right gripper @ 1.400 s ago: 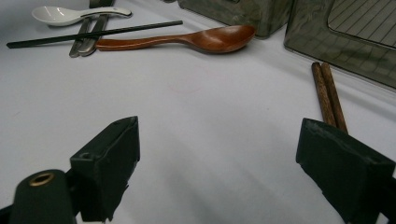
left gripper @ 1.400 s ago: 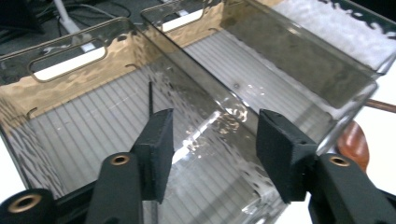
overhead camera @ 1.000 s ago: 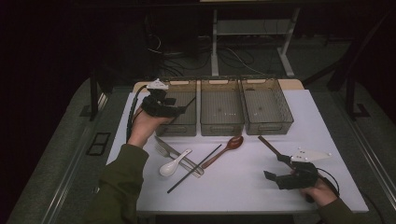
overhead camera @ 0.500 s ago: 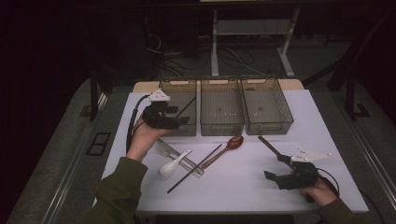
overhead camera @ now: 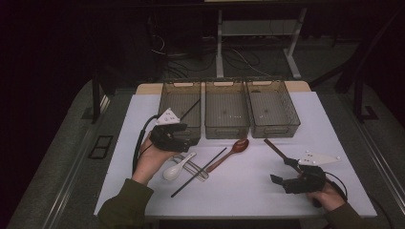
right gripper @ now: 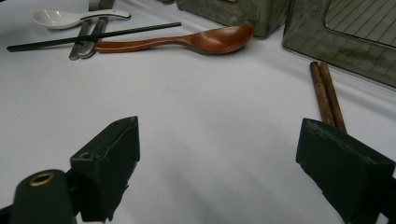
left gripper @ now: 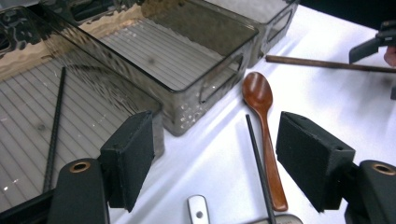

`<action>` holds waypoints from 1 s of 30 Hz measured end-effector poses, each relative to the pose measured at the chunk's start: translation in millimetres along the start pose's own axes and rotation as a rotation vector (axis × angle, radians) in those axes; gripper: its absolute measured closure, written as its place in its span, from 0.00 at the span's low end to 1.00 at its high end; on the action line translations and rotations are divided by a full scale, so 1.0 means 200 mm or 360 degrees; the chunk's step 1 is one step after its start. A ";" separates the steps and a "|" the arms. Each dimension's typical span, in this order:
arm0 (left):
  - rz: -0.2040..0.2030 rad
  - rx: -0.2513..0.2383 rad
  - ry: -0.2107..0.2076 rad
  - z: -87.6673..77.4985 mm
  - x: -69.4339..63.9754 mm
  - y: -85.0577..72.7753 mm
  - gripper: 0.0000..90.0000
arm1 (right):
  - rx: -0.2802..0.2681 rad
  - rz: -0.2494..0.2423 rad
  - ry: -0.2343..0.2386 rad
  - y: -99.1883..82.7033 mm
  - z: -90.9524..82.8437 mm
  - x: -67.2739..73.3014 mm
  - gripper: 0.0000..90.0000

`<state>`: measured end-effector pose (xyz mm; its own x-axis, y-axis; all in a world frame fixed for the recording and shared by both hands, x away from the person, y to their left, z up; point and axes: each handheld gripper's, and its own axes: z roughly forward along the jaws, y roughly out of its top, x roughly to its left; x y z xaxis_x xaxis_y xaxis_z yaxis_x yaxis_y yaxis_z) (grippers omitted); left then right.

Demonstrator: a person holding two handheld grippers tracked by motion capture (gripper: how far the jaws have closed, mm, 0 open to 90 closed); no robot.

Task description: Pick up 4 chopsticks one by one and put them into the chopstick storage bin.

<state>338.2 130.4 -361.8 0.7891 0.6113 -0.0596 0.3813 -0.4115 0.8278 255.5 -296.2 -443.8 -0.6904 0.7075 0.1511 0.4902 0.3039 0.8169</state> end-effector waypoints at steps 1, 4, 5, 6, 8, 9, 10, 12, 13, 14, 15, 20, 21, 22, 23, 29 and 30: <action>0.0000 -0.0005 -0.0001 0.00 -0.01 -0.01 0.30 | 0.0001 -0.0002 0.0001 0.00 0.00 0.00 0.14; -0.0006 -0.0015 -0.0008 0.01 -0.05 -0.05 0.31 | -0.0003 -0.0007 0.0000 0.00 0.00 0.00 0.14; -0.0006 -0.0016 -0.0014 0.01 -0.06 -0.06 0.31 | -0.0005 -0.0005 -0.0003 0.00 0.00 0.00 0.14; -0.0004 -0.0014 -0.0023 0.01 -0.07 -0.07 0.32 | -0.0003 -0.0002 -0.0003 0.00 0.00 0.00 0.14; 0.0006 -0.0013 -0.0018 0.01 -0.10 -0.10 0.33 | -0.0001 -0.0001 -0.0004 0.00 0.00 0.00 0.14; 0.0009 -0.0008 -0.0021 0.01 -0.11 -0.11 0.34 | -0.0003 -0.0001 -0.0005 0.00 0.00 0.00 0.14; 0.0010 -0.0002 -0.0021 0.02 -0.12 -0.13 0.35 | -0.0006 -0.0004 -0.0003 0.00 0.00 0.00 0.14; -0.0018 -0.0001 -0.0036 0.02 -0.14 -0.16 0.39 | -0.0002 -0.0003 -0.0006 0.00 0.00 0.00 0.14; -0.0016 0.0002 -0.0039 0.02 -0.15 -0.18 0.41 | 0.0000 -0.0003 -0.0005 0.00 0.00 0.00 0.14; -0.0013 0.0007 -0.0030 0.02 -0.15 -0.20 0.42 | -0.0001 -0.0006 -0.0005 0.00 0.00 0.00 0.14; -0.0024 0.0013 -0.0038 0.02 -0.16 -0.22 0.44 | -0.0002 -0.0006 -0.0005 0.00 0.00 0.00 0.14; -0.0052 0.0037 -0.0046 0.02 -0.19 -0.28 0.54 | 0.0001 -0.0006 -0.0007 0.00 0.00 0.00 0.14; -0.0055 0.0053 -0.0050 0.02 -0.20 -0.29 0.57 | 0.0000 -0.0008 -0.0005 0.00 0.00 0.00 0.14; -0.0060 0.0062 -0.0060 0.03 -0.20 -0.30 0.60 | 0.0000 -0.0013 -0.0005 0.00 0.00 0.00 0.14; -0.0067 0.0065 -0.0066 0.03 -0.20 -0.31 0.62 | 0.0002 -0.0015 -0.0005 0.00 0.00 0.00 0.14; -0.0083 0.0142 -0.0082 0.05 -0.23 -0.37 0.73 | 0.0003 -0.0016 -0.0008 0.00 0.00 0.00 0.14; -0.0086 0.0156 -0.0079 0.06 -0.23 -0.37 0.75 | 0.0004 -0.0015 -0.0008 0.00 0.00 0.00 0.14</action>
<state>279.8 125.6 -427.2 0.7881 0.6013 -0.1319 0.4671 -0.4445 0.7644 254.5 -295.9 -443.9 -0.6924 0.7078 0.1402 0.4847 0.3123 0.8170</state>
